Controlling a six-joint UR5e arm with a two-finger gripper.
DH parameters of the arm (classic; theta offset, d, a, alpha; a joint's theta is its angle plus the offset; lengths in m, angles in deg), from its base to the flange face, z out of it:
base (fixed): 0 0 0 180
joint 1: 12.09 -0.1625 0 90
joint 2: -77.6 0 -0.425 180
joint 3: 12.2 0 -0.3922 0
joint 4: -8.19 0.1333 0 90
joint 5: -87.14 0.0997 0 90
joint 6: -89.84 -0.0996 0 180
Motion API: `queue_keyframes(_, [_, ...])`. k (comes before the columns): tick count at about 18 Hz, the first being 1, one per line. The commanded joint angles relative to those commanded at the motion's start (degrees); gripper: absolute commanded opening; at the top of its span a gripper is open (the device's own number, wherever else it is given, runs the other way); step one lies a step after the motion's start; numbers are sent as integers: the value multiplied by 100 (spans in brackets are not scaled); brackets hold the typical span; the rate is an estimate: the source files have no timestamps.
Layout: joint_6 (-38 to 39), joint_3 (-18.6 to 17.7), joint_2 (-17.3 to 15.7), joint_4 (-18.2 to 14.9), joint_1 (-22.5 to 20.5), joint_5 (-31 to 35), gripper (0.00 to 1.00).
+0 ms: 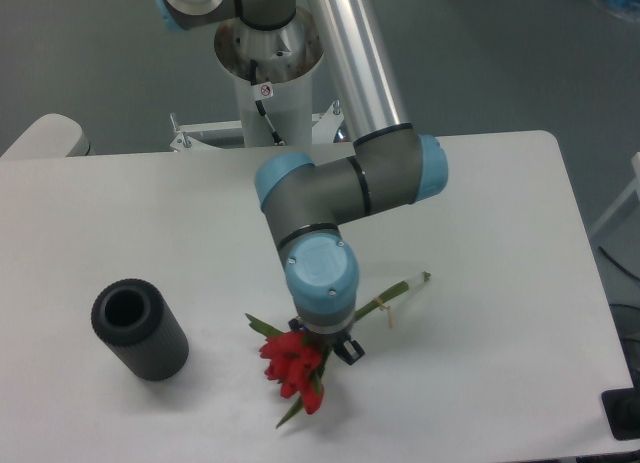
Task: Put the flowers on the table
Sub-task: 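Move the gripper holding the red tulips toward the black vase and lower them, then open the gripper to release the tulips onto the table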
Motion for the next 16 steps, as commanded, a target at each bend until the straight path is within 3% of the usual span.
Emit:
queue_keyframes(3, [341, -10, 17, 0, 149, 17, 13])
queue_keyframes(4, [360, -10, 17, -9, 185, 26, 19])
queue_keyframes(8, [343, 8, 26, 0, 185, 9, 67])
queue_keyframes(9, [343, 8, 26, 9, 185, 0, 100])
queue_keyframes(16, [317, 61, 0, 114, 150, -18, 100])
